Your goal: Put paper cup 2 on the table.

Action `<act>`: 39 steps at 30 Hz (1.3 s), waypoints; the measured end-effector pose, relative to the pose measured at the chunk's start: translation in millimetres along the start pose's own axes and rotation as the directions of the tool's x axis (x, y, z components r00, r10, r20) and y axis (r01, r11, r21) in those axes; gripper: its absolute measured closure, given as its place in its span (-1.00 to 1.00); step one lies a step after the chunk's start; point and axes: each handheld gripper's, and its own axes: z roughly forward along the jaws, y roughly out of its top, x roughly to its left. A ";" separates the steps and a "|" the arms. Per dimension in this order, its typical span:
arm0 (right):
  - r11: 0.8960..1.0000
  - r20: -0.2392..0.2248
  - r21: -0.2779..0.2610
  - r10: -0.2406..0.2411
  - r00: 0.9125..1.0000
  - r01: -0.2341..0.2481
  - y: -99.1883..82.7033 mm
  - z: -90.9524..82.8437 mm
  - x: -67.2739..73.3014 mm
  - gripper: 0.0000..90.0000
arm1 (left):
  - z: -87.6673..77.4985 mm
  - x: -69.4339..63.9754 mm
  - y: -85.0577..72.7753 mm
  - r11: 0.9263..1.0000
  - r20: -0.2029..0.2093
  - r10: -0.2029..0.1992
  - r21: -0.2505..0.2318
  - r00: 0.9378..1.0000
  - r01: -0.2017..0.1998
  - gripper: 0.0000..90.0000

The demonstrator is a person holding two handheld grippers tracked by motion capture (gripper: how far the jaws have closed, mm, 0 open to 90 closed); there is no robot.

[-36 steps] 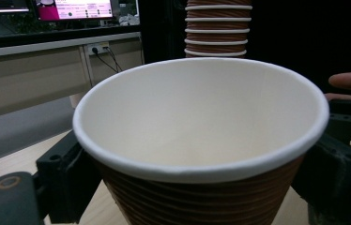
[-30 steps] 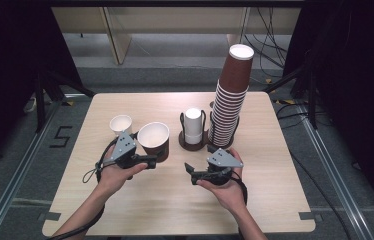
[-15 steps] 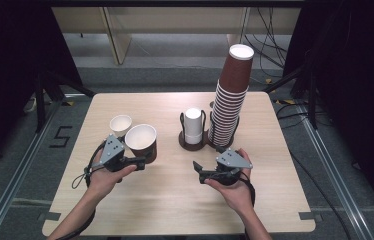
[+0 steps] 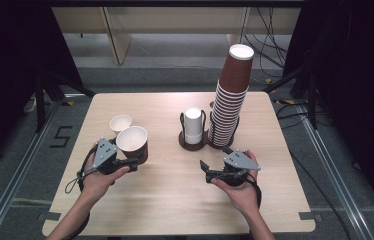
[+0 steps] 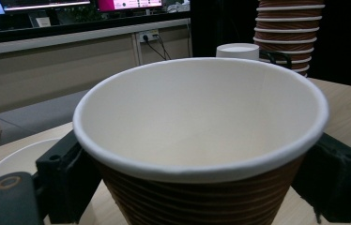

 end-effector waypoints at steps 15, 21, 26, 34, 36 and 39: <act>1.000 -0.001 0.001 0.020 1.000 -0.020 -3.2 -7.1 -7.1 -0.82 | -8.8 20.0 -16.8 0.999 -0.112 -0.009 0.030 0.994 0.012 -0.74; 0.999 0.012 0.014 0.029 1.000 -0.029 -4.1 -10.2 -8.0 -0.81 | -7.8 25.7 -28.3 0.999 -0.154 -0.004 0.049 0.988 0.012 -0.74; 0.999 0.014 0.009 0.038 0.999 -0.038 -4.8 -11.3 -10.0 -0.80 | -4.5 30.5 -33.9 0.997 -0.186 0.003 0.077 0.983 0.012 -0.74; 1.000 0.028 0.010 0.029 0.999 -0.029 -5.3 -14.9 -12.6 -0.79 | 3.0 34.0 -39.0 0.995 -0.229 0.009 0.094 0.973 0.013 -0.75; 1.000 0.030 0.012 0.026 0.999 -0.026 -5.4 -16.2 -13.5 -0.78 | 3.9 35.5 -40.7 0.995 -0.233 0.012 0.101 0.972 0.012 -0.75; 1.000 0.037 -0.003 0.016 0.999 -0.016 -5.3 -16.7 -15.6 -0.78 | 5.0 37.4 -43.1 0.994 -0.238 0.000 0.109 0.971 0.027 -0.76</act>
